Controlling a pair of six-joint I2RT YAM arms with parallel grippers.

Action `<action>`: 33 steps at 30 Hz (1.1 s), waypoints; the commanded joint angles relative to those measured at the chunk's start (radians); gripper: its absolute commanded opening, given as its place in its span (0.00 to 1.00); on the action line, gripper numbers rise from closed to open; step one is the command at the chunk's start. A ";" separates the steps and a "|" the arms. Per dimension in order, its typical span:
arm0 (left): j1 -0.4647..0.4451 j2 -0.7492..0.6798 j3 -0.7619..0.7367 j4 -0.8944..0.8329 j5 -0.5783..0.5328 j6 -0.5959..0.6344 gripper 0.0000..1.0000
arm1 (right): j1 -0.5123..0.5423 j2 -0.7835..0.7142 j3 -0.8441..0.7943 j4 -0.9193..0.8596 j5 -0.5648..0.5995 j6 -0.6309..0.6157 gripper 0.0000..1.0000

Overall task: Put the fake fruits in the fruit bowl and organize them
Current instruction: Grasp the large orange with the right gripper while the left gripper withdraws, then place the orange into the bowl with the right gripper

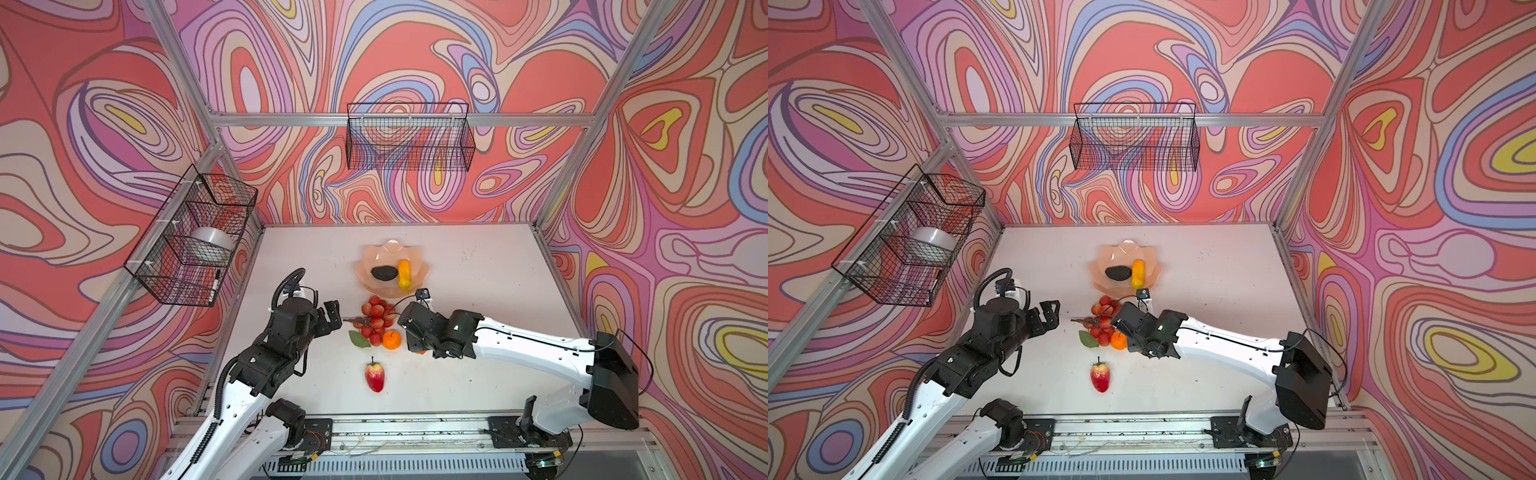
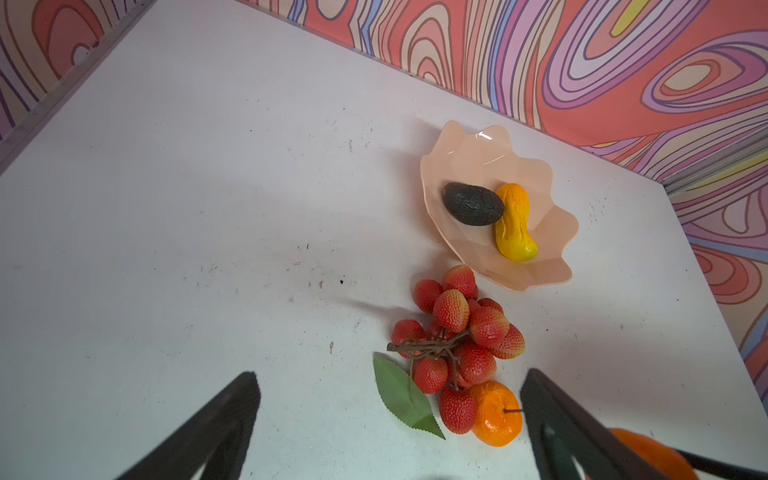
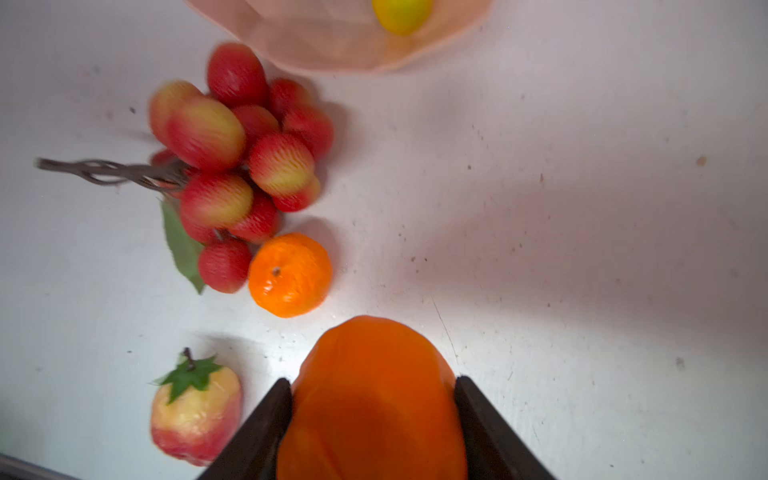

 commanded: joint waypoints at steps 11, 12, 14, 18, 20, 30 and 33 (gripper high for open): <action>0.005 -0.112 -0.066 -0.136 0.080 -0.121 0.96 | -0.261 0.380 0.418 0.205 -0.108 -0.399 0.44; 0.004 -0.114 -0.070 -0.153 0.085 -0.126 0.96 | -0.264 0.425 0.451 0.206 -0.110 -0.414 0.44; 0.005 -0.108 -0.072 -0.177 0.105 -0.126 0.95 | -0.266 0.499 0.514 0.198 -0.117 -0.440 0.44; 0.004 -0.087 -0.093 -0.185 0.193 -0.144 0.93 | -0.270 0.611 0.599 0.191 -0.156 -0.456 0.44; 0.004 -0.081 -0.119 -0.175 0.252 -0.171 0.91 | -0.273 0.639 0.614 0.192 -0.167 -0.456 0.45; -0.094 -0.065 -0.199 -0.141 0.367 -0.242 0.88 | -0.297 0.649 0.591 0.219 -0.247 -0.425 0.72; -0.152 -0.053 -0.212 -0.113 0.371 -0.262 0.89 | -0.306 0.602 0.573 0.236 -0.264 -0.424 0.75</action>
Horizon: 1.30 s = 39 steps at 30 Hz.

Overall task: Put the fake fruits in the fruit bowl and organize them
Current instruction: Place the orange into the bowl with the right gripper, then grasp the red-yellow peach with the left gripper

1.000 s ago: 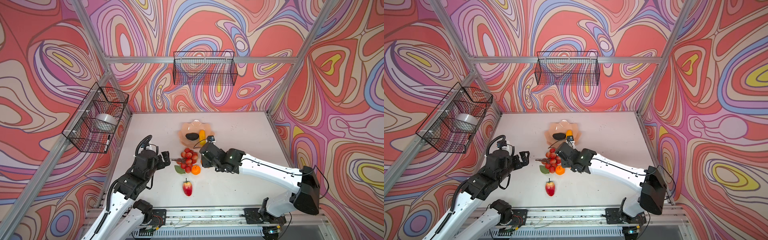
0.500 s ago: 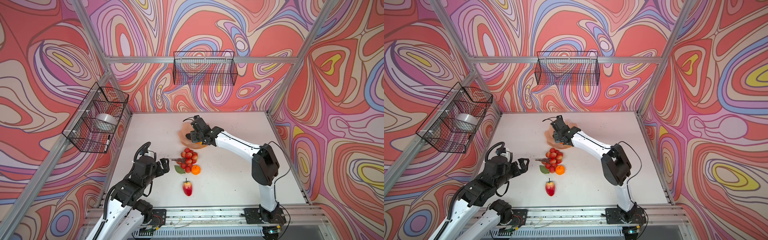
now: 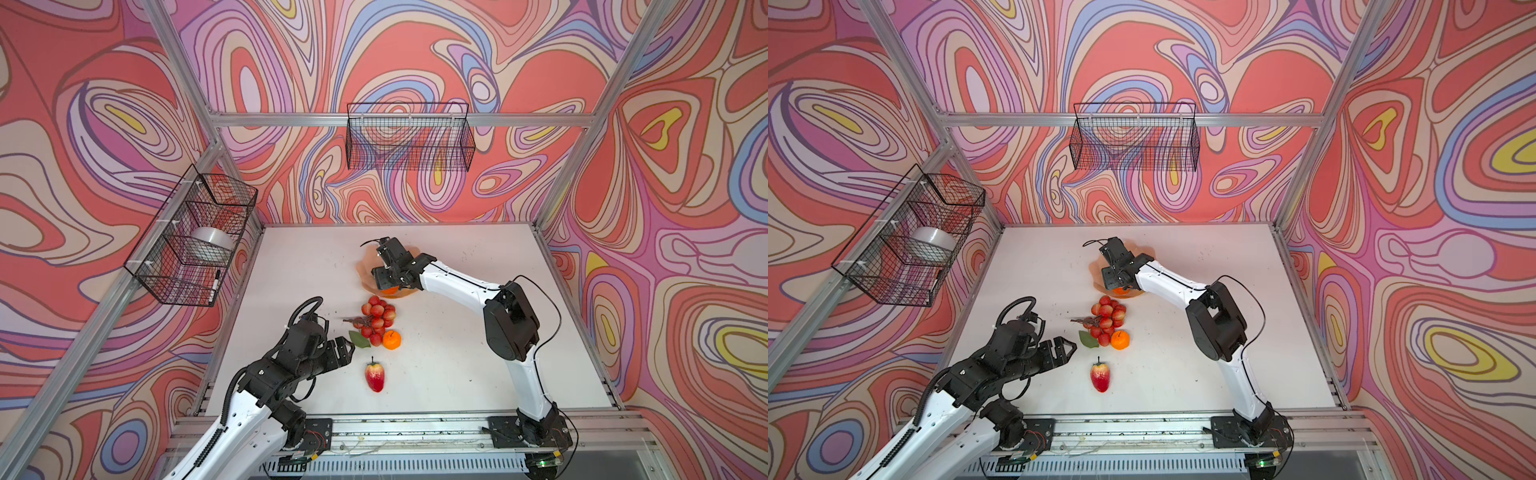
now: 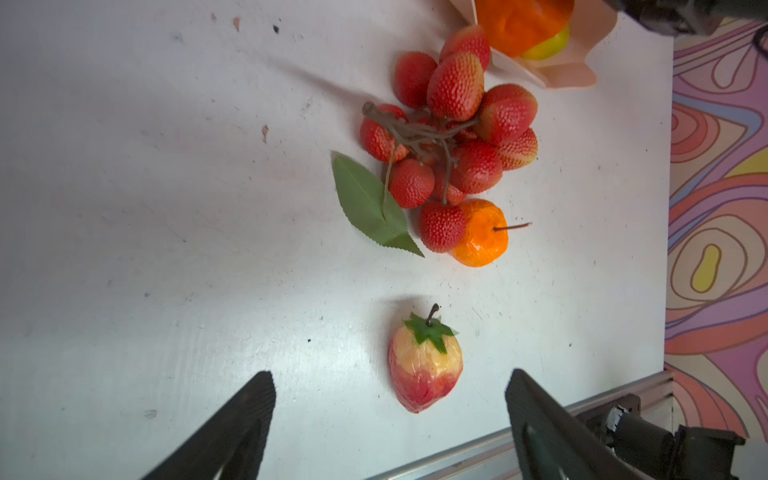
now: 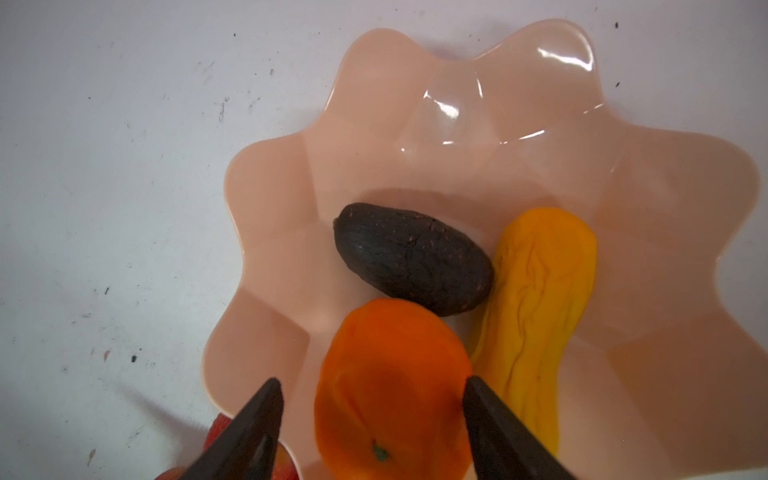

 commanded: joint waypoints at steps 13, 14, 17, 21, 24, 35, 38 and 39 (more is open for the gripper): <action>-0.343 0.242 -0.059 0.153 -0.068 -0.104 0.89 | -0.047 -0.536 -0.464 0.308 -0.012 0.060 0.94; -0.352 0.273 -0.057 0.174 -0.062 -0.095 0.90 | -0.049 -0.559 -0.497 0.325 -0.008 0.073 0.94; -0.378 0.360 -0.041 0.219 -0.051 -0.073 0.90 | -0.053 -0.603 -0.559 0.337 0.016 0.102 0.94; -0.411 0.472 0.006 0.245 -0.058 -0.071 0.92 | -0.054 -0.632 -0.600 0.335 0.021 0.122 0.94; -0.415 0.531 0.021 0.258 -0.064 -0.060 0.92 | -0.056 -0.645 -0.614 0.320 0.031 0.126 0.94; -0.415 0.589 0.052 0.265 -0.116 -0.038 0.36 | -0.056 -0.646 -0.636 0.328 0.030 0.139 0.93; -0.415 0.544 0.063 0.223 -0.156 -0.032 0.27 | -0.057 -0.640 -0.635 0.331 0.032 0.139 0.93; -0.414 0.529 0.066 0.207 -0.170 -0.031 0.25 | -0.057 -0.638 -0.635 0.332 0.031 0.140 0.93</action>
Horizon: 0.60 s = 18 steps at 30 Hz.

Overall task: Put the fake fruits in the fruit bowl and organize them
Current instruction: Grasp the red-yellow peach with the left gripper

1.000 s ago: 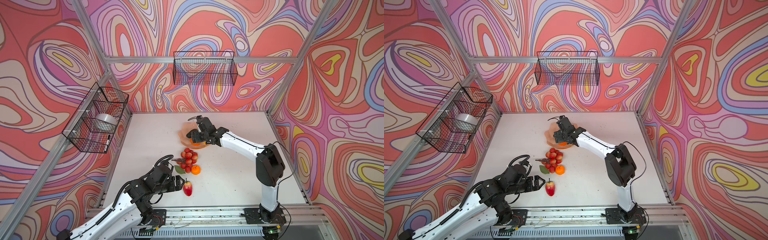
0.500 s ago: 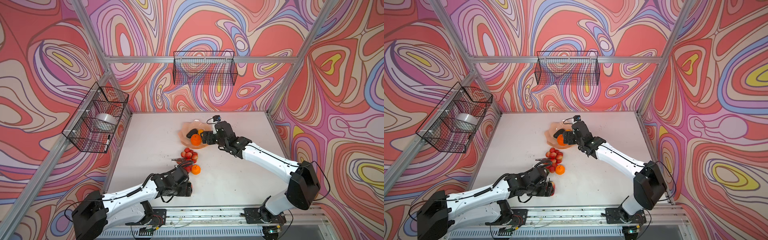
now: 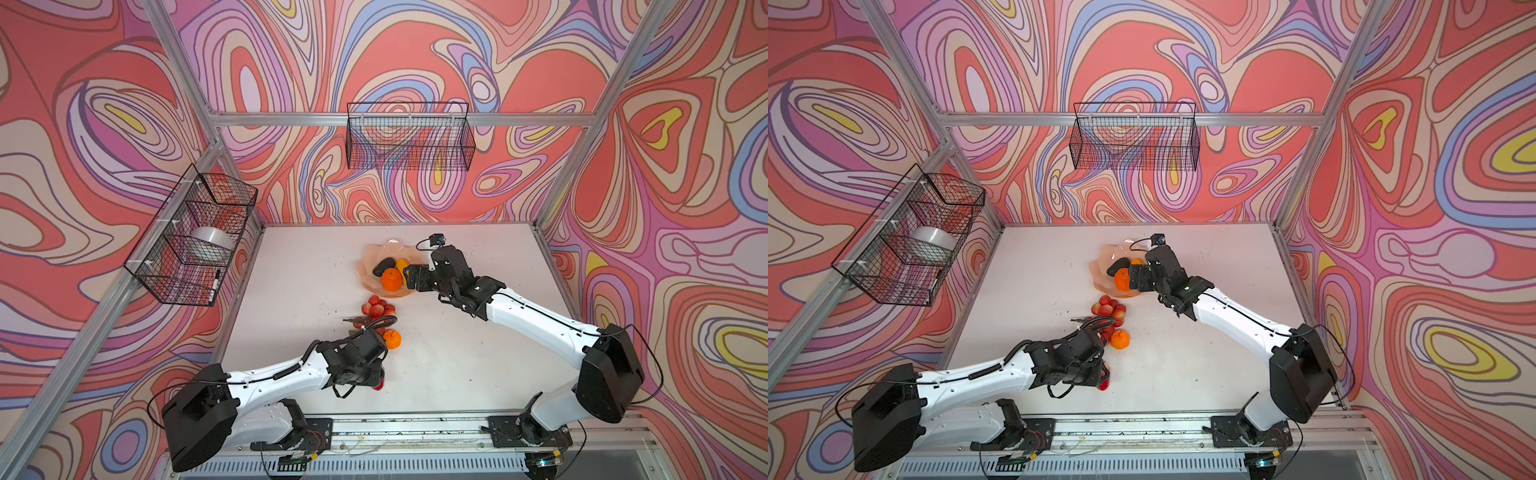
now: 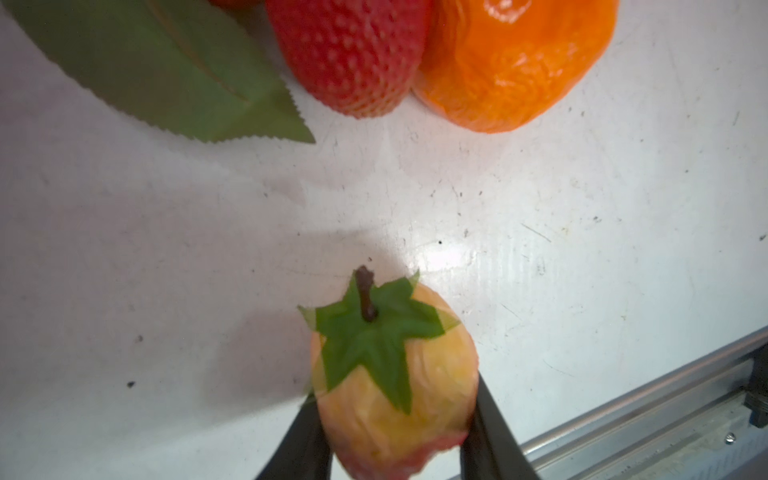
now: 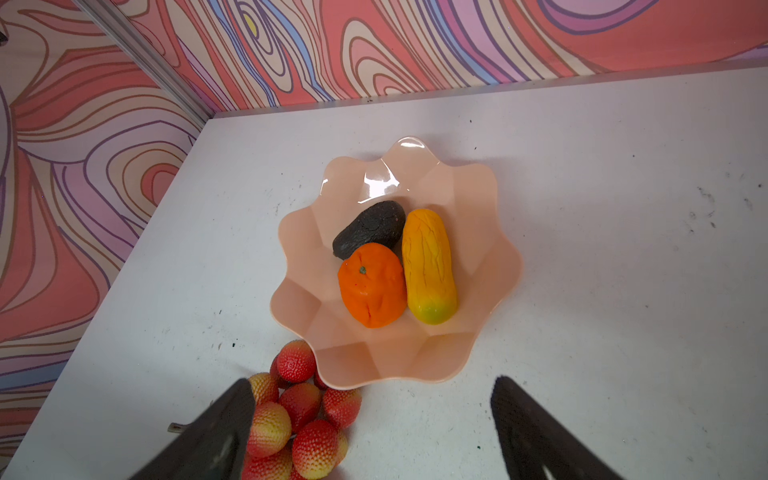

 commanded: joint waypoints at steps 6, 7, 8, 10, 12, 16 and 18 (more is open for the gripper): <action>-0.002 -0.175 0.140 -0.246 -0.116 0.059 0.20 | -0.006 -0.007 -0.013 0.015 0.015 0.010 0.93; -0.002 -0.208 0.178 -0.289 -0.142 0.080 0.21 | -0.006 -0.009 -0.017 0.015 0.017 0.010 0.93; 0.000 -0.231 0.216 -0.316 -0.171 0.103 0.22 | -0.006 -0.011 -0.017 0.016 0.019 0.010 0.93; 0.031 -0.256 0.293 -0.355 -0.199 0.169 0.24 | -0.007 -0.015 -0.027 0.022 0.019 0.011 0.93; 0.115 -0.231 0.366 -0.373 -0.173 0.233 0.24 | -0.008 -0.020 -0.032 0.022 0.019 0.016 0.93; 0.268 -0.110 0.453 -0.253 -0.117 0.369 0.25 | -0.007 -0.050 -0.069 0.033 0.019 0.036 0.93; 0.328 -0.017 0.500 -0.185 -0.077 0.416 0.24 | -0.007 -0.075 -0.093 0.034 0.022 0.047 0.93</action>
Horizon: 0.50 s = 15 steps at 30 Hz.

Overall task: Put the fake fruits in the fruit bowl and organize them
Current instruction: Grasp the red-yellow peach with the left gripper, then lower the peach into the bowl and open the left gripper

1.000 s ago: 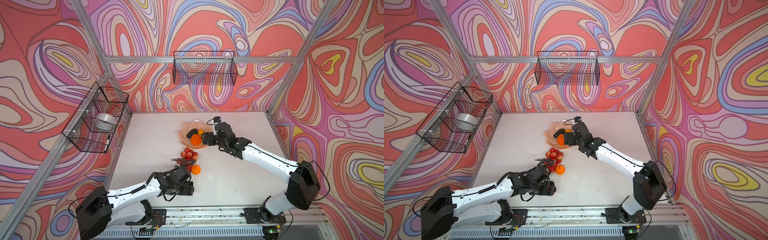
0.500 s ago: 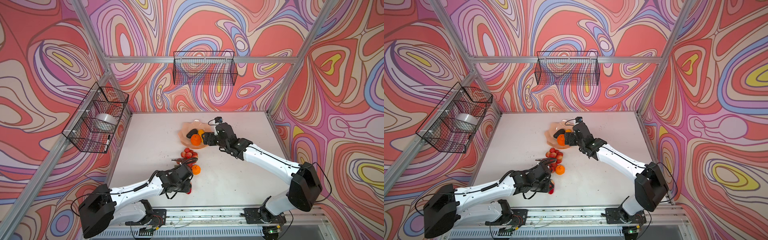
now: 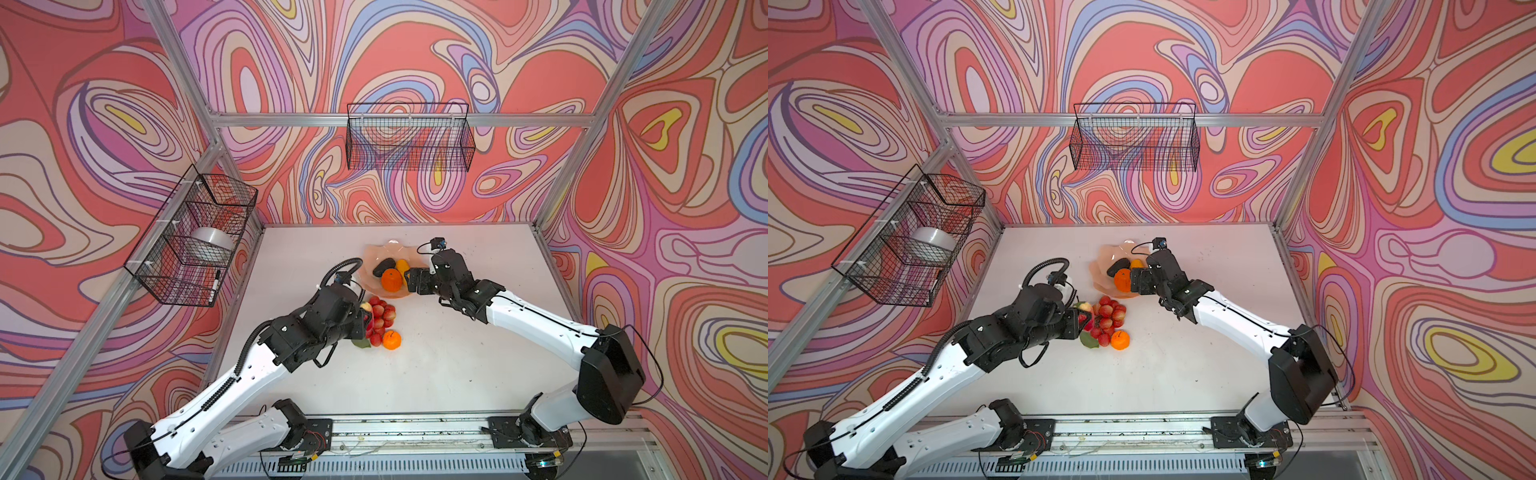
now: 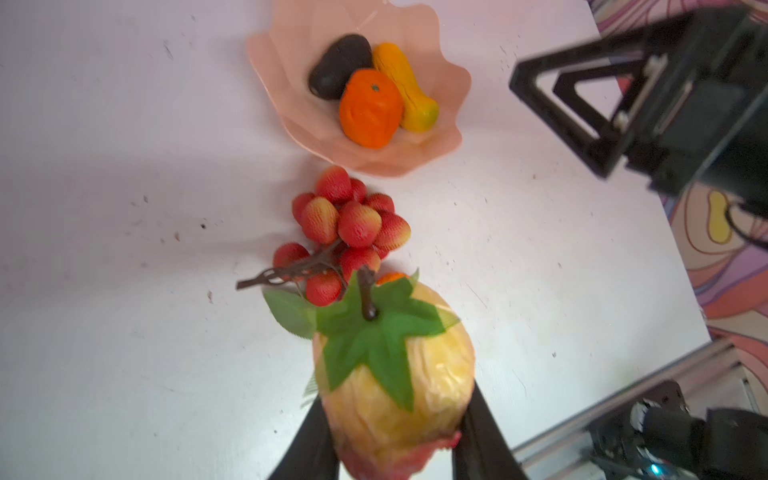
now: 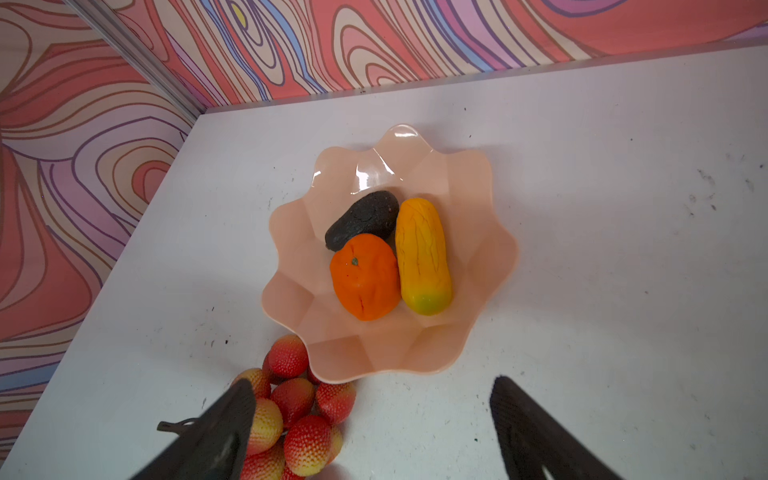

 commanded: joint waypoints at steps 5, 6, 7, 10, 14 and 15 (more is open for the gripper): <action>0.201 0.404 0.190 0.115 0.202 0.180 0.24 | -0.006 -0.125 -0.103 0.010 0.038 0.048 0.93; 0.231 0.461 0.231 0.119 0.242 0.185 0.24 | -0.006 -0.138 -0.114 0.008 0.039 0.050 0.93; 0.246 0.508 0.266 0.119 0.245 0.184 0.23 | -0.007 -0.146 -0.123 0.001 0.039 0.055 0.93; 0.269 0.612 0.326 0.146 0.236 0.183 0.23 | -0.007 -0.163 -0.136 -0.015 0.048 0.062 0.93; 0.277 0.735 0.400 0.148 0.244 0.160 0.23 | -0.009 -0.177 -0.159 -0.008 0.052 0.068 0.93; 0.277 0.757 0.408 0.160 0.242 0.151 0.23 | -0.010 -0.172 -0.161 -0.007 0.049 0.073 0.93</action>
